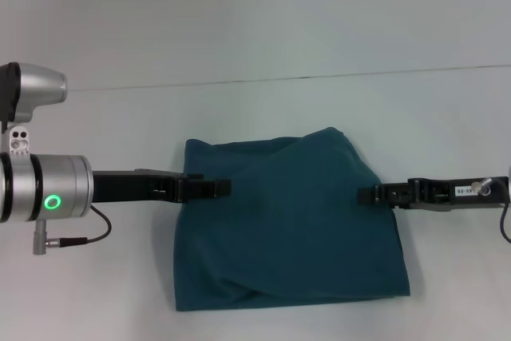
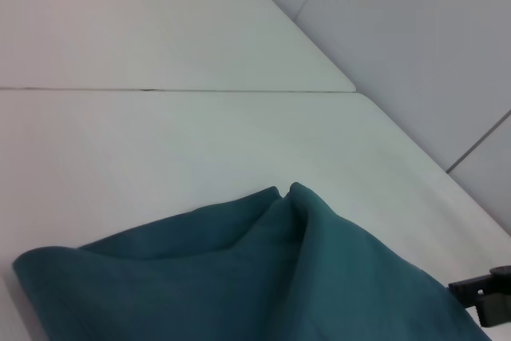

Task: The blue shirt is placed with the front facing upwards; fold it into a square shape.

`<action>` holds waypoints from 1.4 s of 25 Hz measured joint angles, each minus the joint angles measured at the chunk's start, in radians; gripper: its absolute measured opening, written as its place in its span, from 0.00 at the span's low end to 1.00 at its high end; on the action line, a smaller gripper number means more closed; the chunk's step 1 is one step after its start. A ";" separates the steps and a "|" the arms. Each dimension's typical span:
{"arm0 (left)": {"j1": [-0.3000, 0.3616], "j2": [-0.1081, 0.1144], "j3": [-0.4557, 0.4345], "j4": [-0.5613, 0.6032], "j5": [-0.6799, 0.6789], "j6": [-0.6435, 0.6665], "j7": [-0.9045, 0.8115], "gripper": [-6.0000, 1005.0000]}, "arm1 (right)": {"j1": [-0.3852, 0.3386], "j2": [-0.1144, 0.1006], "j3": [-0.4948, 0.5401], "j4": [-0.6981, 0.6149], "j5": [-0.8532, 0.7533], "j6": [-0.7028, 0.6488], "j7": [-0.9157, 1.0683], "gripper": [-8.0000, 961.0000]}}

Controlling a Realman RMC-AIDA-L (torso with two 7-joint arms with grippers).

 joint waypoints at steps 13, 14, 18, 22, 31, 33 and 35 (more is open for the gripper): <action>0.003 0.002 -0.003 0.000 0.000 -0.001 0.004 0.64 | 0.007 0.004 0.002 0.005 0.007 0.059 -0.025 0.39; 0.003 0.002 -0.002 0.000 0.000 -0.001 0.004 0.64 | 0.010 0.005 0.000 0.006 0.007 0.062 -0.025 0.33; 0.003 0.001 -0.003 -0.001 0.000 -0.002 0.004 0.64 | 0.018 0.008 -0.001 0.006 0.007 0.066 -0.027 0.18; 0.003 0.001 -0.003 -0.001 0.000 -0.013 0.005 0.64 | 0.009 0.008 0.008 0.006 0.007 0.065 -0.036 0.11; -0.005 -0.001 -0.004 -0.013 0.000 -0.029 0.005 0.64 | -0.030 -0.007 0.015 -0.002 0.011 0.018 -0.041 0.01; -0.006 -0.001 -0.004 -0.013 0.000 -0.031 0.005 0.64 | -0.033 -0.012 0.015 0.002 0.009 0.012 -0.038 0.01; -0.006 -0.001 -0.004 -0.013 0.000 -0.031 0.005 0.64 | -0.036 -0.017 0.012 0.006 0.006 0.009 -0.035 0.01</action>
